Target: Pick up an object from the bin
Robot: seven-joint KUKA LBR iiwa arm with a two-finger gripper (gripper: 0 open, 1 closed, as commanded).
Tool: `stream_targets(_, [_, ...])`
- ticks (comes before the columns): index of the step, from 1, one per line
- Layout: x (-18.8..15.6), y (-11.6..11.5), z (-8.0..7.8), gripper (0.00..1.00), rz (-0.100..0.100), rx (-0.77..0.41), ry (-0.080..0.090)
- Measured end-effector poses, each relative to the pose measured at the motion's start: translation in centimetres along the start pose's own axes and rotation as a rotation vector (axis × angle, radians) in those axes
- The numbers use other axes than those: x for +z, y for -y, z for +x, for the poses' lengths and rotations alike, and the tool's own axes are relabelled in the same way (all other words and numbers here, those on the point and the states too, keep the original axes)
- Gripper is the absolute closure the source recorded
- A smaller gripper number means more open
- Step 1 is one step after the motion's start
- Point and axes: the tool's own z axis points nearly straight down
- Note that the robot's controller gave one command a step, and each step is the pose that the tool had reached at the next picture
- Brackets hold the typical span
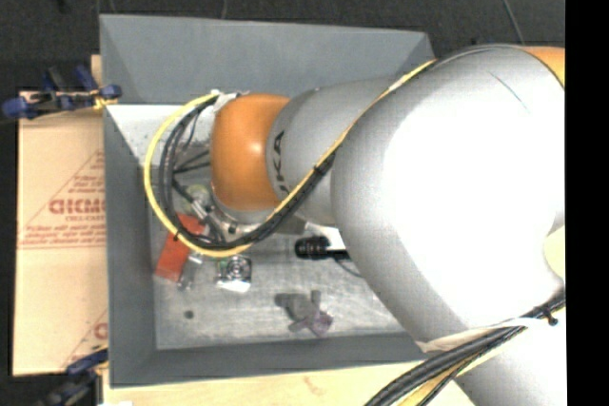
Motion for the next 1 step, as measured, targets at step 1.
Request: stream_targets(1, [0.04,-0.44,0.19,0.00,0.004,-0.044,0.007])
